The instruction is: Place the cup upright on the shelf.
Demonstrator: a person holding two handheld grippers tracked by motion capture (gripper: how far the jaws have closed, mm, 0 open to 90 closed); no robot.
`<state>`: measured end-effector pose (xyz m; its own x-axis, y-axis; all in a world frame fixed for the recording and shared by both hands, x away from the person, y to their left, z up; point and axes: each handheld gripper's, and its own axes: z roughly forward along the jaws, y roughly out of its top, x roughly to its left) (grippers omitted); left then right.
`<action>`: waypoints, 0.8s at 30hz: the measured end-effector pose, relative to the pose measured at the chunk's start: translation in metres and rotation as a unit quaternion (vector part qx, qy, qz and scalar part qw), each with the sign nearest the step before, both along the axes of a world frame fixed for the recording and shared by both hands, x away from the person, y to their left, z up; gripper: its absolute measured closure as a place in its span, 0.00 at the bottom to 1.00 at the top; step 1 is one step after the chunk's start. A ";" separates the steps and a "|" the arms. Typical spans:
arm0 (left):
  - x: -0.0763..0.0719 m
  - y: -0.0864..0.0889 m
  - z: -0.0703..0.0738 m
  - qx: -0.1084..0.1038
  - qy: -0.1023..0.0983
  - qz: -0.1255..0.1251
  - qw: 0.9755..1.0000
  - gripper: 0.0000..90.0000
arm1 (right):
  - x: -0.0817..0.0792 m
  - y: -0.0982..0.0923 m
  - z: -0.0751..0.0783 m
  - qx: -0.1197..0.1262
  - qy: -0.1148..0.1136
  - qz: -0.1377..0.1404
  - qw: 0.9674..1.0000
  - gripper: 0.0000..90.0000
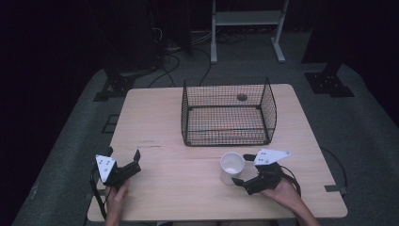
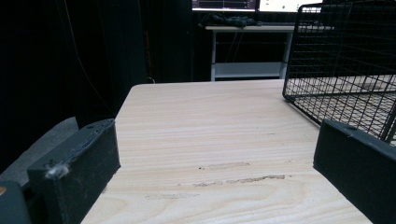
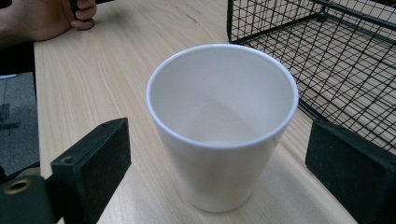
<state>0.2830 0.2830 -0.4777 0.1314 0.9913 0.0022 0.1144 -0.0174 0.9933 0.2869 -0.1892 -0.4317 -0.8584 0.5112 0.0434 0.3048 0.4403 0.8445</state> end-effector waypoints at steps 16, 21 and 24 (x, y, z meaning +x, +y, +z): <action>0.000 0.000 0.000 0.000 0.000 -0.001 1.000 0.00 | 0.011 0.022 -0.009 -0.012 0.007 0.012 1.000 0.14; 0.000 0.000 0.000 -0.001 0.000 -0.001 1.000 0.00 | 0.013 0.020 -0.008 -0.005 0.005 0.009 1.000 0.21; 0.000 0.000 0.000 0.000 -0.001 -0.001 1.000 0.00 | 0.014 0.019 -0.007 -0.003 0.008 0.007 1.000 0.22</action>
<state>0.2828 0.2829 -0.4777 0.1338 0.9910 0.0027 0.1131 -0.0180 0.9934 0.3007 -0.1698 -0.4388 -0.8643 0.5001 0.0535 0.3116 0.4490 0.8374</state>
